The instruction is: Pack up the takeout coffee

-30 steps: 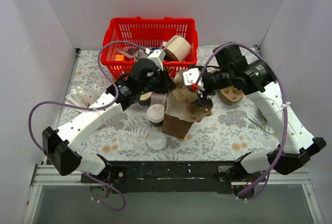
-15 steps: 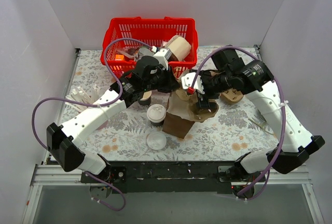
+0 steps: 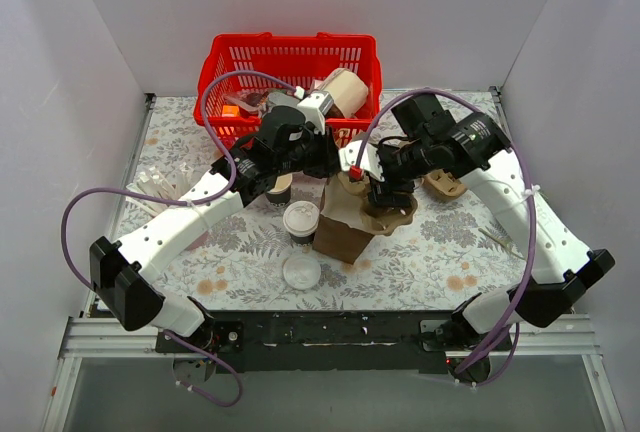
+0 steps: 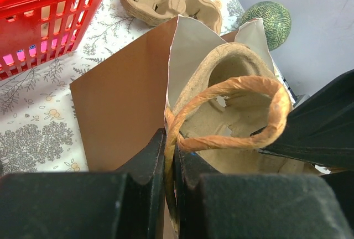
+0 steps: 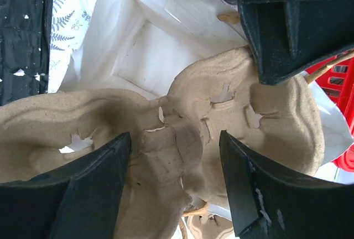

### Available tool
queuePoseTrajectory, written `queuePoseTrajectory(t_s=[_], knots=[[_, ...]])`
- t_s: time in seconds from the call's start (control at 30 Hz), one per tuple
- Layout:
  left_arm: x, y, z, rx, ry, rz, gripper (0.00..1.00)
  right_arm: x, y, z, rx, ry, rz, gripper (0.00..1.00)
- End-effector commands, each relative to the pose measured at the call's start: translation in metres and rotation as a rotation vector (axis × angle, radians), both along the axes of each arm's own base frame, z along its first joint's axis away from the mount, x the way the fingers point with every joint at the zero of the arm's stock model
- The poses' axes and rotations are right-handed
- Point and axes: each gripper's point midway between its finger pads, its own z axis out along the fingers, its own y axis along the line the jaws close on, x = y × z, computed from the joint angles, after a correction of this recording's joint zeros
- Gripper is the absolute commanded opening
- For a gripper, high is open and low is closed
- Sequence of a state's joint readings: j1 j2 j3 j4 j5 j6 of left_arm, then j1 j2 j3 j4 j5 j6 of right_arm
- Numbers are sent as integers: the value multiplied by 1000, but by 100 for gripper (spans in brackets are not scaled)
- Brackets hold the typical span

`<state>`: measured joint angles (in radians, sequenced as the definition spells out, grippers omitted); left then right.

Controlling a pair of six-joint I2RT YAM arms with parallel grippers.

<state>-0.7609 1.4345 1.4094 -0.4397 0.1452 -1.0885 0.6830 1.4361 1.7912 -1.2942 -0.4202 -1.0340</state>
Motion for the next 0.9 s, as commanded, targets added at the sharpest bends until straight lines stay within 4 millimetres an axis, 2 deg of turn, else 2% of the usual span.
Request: queuePoseTrajectory(t_s=[0.0, 0.13, 0.23, 0.33, 0.37, 0.43, 0.57, 0.6, 0.7, 0.87], knots=[[1, -3, 29, -45, -75, -23, 0, 3, -4, -2, -28, 10, -41, 71], [1, -3, 33, -54, -89, -24, 0, 2, -3, -5, -32, 22, -38, 63], [1, -3, 34, -56, -88, -25, 0, 1, -4, -7, -34, 29, -39, 50], [1, -3, 36, -62, -91, -24, 1, -1, -4, -3, -21, 20, -35, 48], [0, -3, 36, -64, -91, -23, 7, -2, -3, 0, -12, 13, -31, 41], [-1, -3, 36, -74, -85, -22, 11, -1, -2, 7, 9, -2, -34, 35], [-5, -1, 38, -86, -79, -20, 47, 3, 0, 19, 57, -41, -70, 32], [-5, 0, 38, -89, -74, -17, 66, 7, -1, 20, 55, -53, -89, 32], [-6, 5, 41, -102, -73, 13, 75, 12, -3, 26, 71, -69, -143, 32], [-8, 20, 47, -137, -71, 89, 81, 19, -2, 44, 136, -103, -222, 30]])
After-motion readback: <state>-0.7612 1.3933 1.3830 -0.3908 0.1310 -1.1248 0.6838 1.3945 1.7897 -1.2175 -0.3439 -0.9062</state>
